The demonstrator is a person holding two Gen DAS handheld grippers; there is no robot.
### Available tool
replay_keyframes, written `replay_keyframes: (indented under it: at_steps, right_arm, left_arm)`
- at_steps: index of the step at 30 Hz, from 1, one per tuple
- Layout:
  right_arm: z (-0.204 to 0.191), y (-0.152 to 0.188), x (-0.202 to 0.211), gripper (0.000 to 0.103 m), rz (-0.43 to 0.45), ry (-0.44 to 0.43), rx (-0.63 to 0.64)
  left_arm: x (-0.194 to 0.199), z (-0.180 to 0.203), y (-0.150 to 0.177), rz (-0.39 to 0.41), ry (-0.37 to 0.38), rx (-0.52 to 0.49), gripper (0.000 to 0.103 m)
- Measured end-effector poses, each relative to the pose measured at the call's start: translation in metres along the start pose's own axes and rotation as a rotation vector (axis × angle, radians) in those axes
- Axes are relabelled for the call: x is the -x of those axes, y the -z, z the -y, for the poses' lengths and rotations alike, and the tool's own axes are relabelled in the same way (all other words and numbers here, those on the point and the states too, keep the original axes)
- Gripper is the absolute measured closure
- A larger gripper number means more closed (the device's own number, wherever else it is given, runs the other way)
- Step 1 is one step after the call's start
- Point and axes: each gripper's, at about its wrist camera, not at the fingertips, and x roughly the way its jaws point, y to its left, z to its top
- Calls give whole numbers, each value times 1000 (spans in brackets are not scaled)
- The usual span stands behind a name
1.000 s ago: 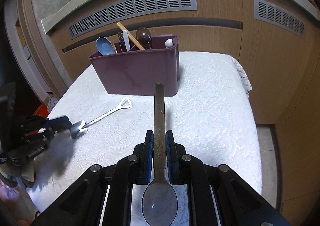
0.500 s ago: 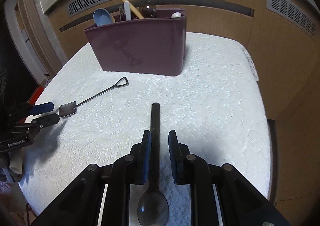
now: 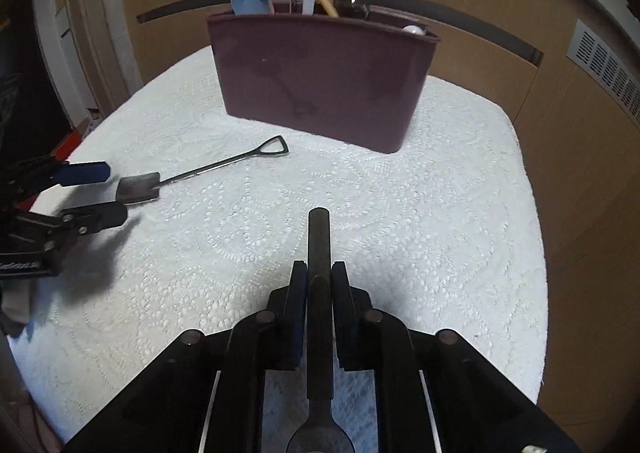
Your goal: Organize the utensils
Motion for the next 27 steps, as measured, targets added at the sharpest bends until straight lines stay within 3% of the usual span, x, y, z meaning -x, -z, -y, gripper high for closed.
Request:
replay_keyframes:
  at_steps: [6, 10, 12, 16, 19, 23, 24, 26, 27]
  right_arm:
    - [17, 4, 15, 92, 19, 7, -52]
    - [25, 10, 17, 92, 16, 5, -80]
    - [26, 12, 14, 92, 14, -3, -95]
    - [28, 14, 15, 92, 19, -7, -107]
    - [31, 16, 16, 92, 25, -9, -116]
    - [34, 18, 14, 92, 28, -18, -139]
    - [34, 19, 13, 92, 26, -20, -145]
    - [35, 20, 13, 92, 26, -19, -151]
    - [35, 21, 14, 92, 28, -18, -154]
  left_arm:
    - [-15, 14, -4, -68, 17, -152, 47]
    - [-10, 22, -8, -105, 178, -121, 48]
    - [-4, 29, -6, -87, 208, -124, 48]
    - [0, 31, -3, -70, 130, -76, 48]
    - [-3, 27, -2, -56, 76, 19, 48]
    - [-12, 38, 1, -27, -52, -21, 49]
    - [-14, 41, -1, -26, -62, -28, 51]
    - [-16, 41, -4, -18, -80, -23, 70]
    - [-16, 39, -5, -14, -78, -9, 70]
